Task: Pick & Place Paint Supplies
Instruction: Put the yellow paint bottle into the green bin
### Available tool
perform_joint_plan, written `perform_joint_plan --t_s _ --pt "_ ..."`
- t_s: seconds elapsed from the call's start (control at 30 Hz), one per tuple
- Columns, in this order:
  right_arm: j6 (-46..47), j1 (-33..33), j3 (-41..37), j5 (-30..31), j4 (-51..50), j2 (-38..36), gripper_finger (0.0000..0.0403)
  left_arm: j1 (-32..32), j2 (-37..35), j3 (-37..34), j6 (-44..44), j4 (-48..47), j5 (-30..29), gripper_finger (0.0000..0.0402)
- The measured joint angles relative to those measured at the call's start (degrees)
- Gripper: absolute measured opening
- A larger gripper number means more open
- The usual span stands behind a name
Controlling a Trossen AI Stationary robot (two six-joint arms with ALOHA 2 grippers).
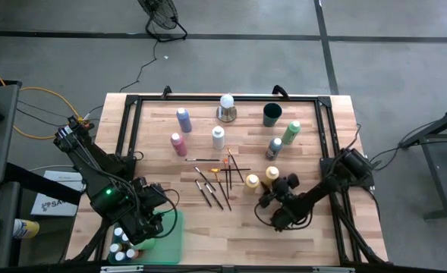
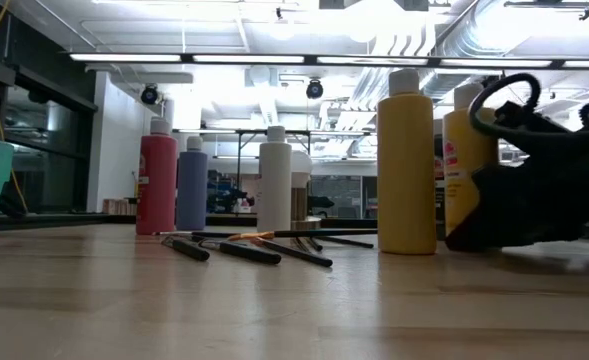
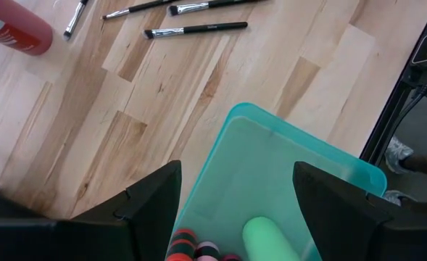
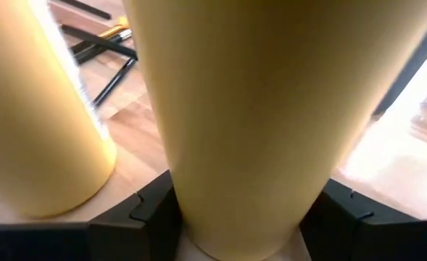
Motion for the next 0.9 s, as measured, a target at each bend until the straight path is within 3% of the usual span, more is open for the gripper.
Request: perform_joint_plan --t_s 0.9 --pt "-1.1 -0.6 0.1 -2.6 0.2 -1.4 0.0208 0.0 0.0 0.0 0.2 0.0 0.0 0.0257"
